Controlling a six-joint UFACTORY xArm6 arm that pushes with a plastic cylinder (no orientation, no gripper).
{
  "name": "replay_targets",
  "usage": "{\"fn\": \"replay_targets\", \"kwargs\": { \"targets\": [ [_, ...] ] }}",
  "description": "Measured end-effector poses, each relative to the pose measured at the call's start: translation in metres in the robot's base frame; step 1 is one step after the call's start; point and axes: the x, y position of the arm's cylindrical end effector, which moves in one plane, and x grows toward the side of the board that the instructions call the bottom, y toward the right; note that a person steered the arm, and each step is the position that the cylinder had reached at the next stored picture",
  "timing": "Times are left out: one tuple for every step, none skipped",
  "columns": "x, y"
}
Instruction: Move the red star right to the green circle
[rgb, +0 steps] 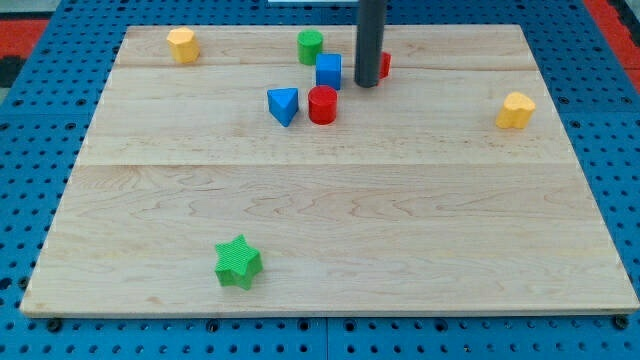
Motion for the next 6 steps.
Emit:
{"fn": "replay_targets", "kwargs": {
  "targets": [
    [-0.024,0.021],
    [-0.007,-0.003],
    [-0.031,-0.028],
    [-0.054,-0.027],
    [-0.054,0.039],
    [-0.052,0.047]
  ]
}}
